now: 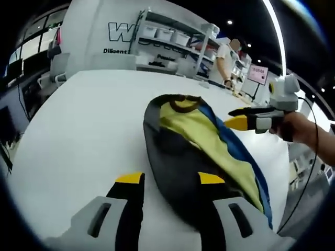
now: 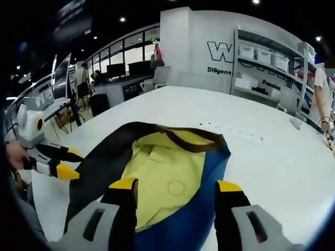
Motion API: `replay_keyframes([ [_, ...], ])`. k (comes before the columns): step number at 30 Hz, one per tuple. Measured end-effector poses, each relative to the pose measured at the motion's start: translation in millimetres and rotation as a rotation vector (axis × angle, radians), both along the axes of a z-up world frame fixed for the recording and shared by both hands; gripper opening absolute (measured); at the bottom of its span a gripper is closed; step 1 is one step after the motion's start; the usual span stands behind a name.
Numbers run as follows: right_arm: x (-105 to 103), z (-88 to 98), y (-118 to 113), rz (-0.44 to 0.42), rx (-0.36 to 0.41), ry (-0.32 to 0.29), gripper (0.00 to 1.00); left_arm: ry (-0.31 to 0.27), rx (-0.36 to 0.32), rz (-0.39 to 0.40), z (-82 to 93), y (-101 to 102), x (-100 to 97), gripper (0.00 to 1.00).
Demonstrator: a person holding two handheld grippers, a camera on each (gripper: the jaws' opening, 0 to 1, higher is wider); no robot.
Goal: Fold the garment on the visible template until the final outline fits inside the template.
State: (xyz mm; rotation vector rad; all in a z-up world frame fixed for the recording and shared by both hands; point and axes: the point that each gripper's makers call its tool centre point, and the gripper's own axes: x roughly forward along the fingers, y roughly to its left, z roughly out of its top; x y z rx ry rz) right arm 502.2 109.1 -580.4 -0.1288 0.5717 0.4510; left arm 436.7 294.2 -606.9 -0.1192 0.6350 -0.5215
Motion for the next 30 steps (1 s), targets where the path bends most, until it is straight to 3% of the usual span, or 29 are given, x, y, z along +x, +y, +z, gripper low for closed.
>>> replay_keyframes([
  [2,-11.7,-11.6,4.6,0.014,0.004,0.022,0.54,0.012,-0.012,0.001,-3.2,-0.8,-4.8,0.31],
  [12,-34.6,-29.5,14.8,0.052,0.021,0.051,0.47,0.057,-0.074,0.005,-13.3,-11.5,-20.5,0.25],
  [16,-46.0,-34.4,23.9,0.071,0.043,0.070,0.34,0.049,-0.075,-0.006,-13.1,-15.1,-22.3,0.24],
  [25,-64.7,-49.0,37.2,0.091,0.081,0.152,0.22,0.087,-0.124,0.005,-17.5,-21.7,-27.9,0.10],
  [30,-66.5,-52.6,42.3,0.099,0.085,0.168,0.16,0.106,-0.135,0.022,-22.5,-22.1,-28.4,0.05],
])
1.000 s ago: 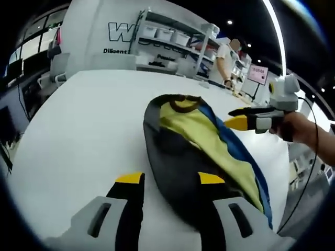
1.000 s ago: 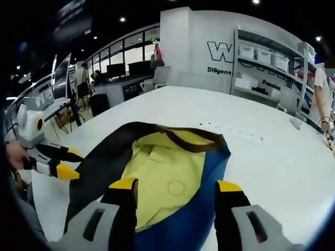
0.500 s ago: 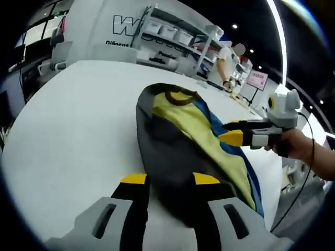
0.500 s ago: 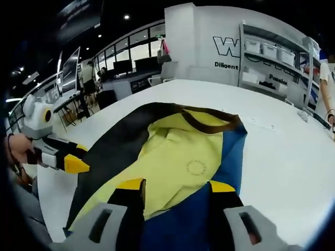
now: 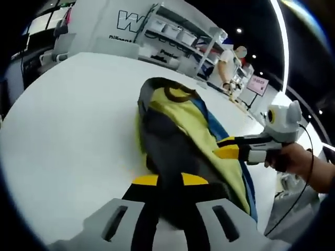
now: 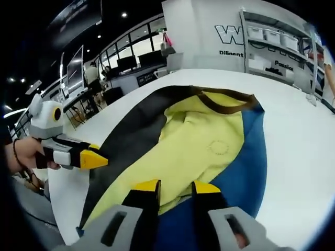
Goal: Fold the garment on the visible template until the final outline fits inside the template.
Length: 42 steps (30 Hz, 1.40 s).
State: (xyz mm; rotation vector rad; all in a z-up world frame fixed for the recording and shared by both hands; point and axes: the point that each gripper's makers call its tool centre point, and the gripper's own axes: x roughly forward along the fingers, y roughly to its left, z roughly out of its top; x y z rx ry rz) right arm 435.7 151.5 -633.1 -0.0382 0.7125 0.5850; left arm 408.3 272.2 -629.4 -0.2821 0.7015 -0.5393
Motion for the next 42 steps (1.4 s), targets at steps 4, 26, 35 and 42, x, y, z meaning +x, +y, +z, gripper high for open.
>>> replay_keyframes([
  [4,-2.8,-7.4,4.0,0.035,-0.046,0.020,0.05,0.012,0.012,0.001,-4.5,1.3,-0.3,0.00],
  [26,-8.1,-10.9,-2.5,0.098,-0.071,0.011,0.00,-0.050,-0.053,0.161,44.2,49.0,20.9,0.00],
  [35,-12.4,-11.5,-8.1,0.128,-0.084,0.014,0.00,-0.051,-0.025,0.226,45.4,81.5,35.0,0.00],
  [42,-18.0,-11.5,-12.8,0.154,-0.095,0.018,0.00,-0.049,0.014,0.256,44.2,100.8,45.3,0.00],
])
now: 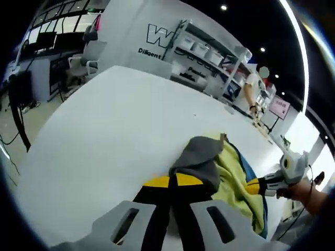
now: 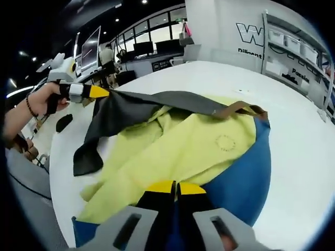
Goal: Fold the garment on the visible template until the final outline fits inside the template.
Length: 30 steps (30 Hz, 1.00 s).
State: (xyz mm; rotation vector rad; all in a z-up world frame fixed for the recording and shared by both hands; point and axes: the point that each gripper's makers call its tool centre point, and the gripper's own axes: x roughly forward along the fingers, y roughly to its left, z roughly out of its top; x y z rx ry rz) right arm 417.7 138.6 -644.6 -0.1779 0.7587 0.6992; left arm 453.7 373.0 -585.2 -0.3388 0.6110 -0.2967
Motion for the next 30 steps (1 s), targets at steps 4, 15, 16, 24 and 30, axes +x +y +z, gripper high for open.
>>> replay_keyframes([
  [4,-3.8,-0.4,-3.1,-0.007,0.012,0.012,0.00,-0.008,0.007,0.019,3.6,9.0,9.1,0.00],
  [15,-10.4,-0.1,-5.7,0.005,0.004,0.035,0.00,0.021,0.112,0.027,-7.3,31.2,31.2,0.00],
  [16,-11.1,-0.1,-5.9,0.006,0.003,0.038,0.00,0.025,0.123,0.026,-10.0,33.3,33.0,0.00],
  [24,-20.2,-1.0,-10.4,0.008,0.008,0.062,0.00,0.074,0.214,0.003,-29.4,45.5,39.8,0.00],
  [30,-29.3,-1.9,-15.1,0.025,0.003,0.071,0.00,0.085,0.276,-0.015,-33.6,55.1,46.4,0.00],
])
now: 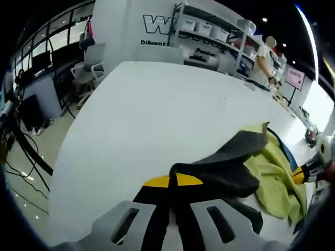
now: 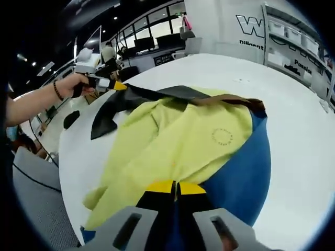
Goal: Fold the garment on the visible template until the final outline fits inside the template.
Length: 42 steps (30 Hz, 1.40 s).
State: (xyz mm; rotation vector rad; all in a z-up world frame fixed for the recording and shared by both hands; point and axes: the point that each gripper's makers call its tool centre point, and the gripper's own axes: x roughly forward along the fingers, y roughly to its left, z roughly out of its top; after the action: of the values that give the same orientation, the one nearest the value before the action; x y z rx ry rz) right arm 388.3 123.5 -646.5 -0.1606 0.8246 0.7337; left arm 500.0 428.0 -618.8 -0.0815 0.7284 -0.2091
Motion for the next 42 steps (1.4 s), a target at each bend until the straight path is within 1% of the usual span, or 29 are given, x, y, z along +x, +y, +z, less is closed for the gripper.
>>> replay_keyframes([
  [3,-1.7,0.1,-1.4,0.012,-0.002,0.005,0.00,0.005,0.016,0.001,-1.3,4.4,1.8,0.00],
  [10,-8.3,0.1,-7.6,0.032,0.011,0.046,0.00,0.017,0.027,0.004,-4.7,10.2,1.5,0.00],
  [11,-9.3,0.0,-9.2,0.028,0.016,0.047,0.00,0.029,-0.010,0.018,-5.6,9.3,0.6,0.00],
  [12,-10.2,0.0,-10.0,0.032,0.018,0.046,0.00,0.037,-0.023,0.025,-6.4,10.1,0.9,0.00],
  [15,-12.6,0.4,-12.6,0.049,0.018,0.048,0.00,0.041,0.010,0.008,-6.1,12.3,1.3,0.00],
  [20,-17.1,0.9,-16.6,0.056,0.031,0.080,0.00,0.046,0.020,0.009,-5.2,16.4,2.6,0.00],
  [24,-20.1,1.3,-17.5,0.055,0.032,0.093,0.00,0.050,0.042,-0.001,-6.5,17.6,1.7,0.00],
  [26,-22.3,0.8,-18.2,0.060,0.030,0.101,0.00,0.042,0.051,-0.014,-6.2,17.3,2.0,0.00],
  [28,-24.3,1.3,-19.3,0.075,0.018,0.107,0.00,0.056,0.075,-0.015,-7.8,21.5,-0.2,0.00],
  [31,-24.9,0.8,-23.0,0.067,0.012,0.119,0.00,0.060,0.084,-0.018,-9.4,23.3,-0.6,0.00],
  [34,-26.6,0.7,-26.3,0.047,0.025,0.136,0.00,0.064,0.096,-0.020,-11.0,24.4,-1.6,0.00],
  [35,-26.9,0.2,-28.2,0.035,0.027,0.142,0.00,0.064,0.105,-0.021,-11.3,25.0,-2.0,0.00],
  [36,-27.3,-0.1,-29.2,0.028,0.029,0.146,0.00,0.060,0.129,-0.024,-11.1,26.6,-2.0,0.00],
  [37,-27.8,-0.6,-29.9,0.022,0.030,0.151,0.00,0.057,0.173,-0.037,-11.1,29.0,-2.2,0.00],
  [39,-28.4,0.0,-29.1,0.034,0.026,0.140,0.00,0.058,0.164,-0.041,-11.7,25.1,-3.3,0.00],
  [41,-28.1,0.8,-28.1,0.054,0.015,0.123,0.00,0.055,0.156,-0.040,-11.4,25.4,-3.1,0.00],
  [42,-27.4,1.5,-28.1,0.056,0.013,0.115,0.00,0.044,0.158,-0.043,-9.9,25.7,-3.1,0.00],
])
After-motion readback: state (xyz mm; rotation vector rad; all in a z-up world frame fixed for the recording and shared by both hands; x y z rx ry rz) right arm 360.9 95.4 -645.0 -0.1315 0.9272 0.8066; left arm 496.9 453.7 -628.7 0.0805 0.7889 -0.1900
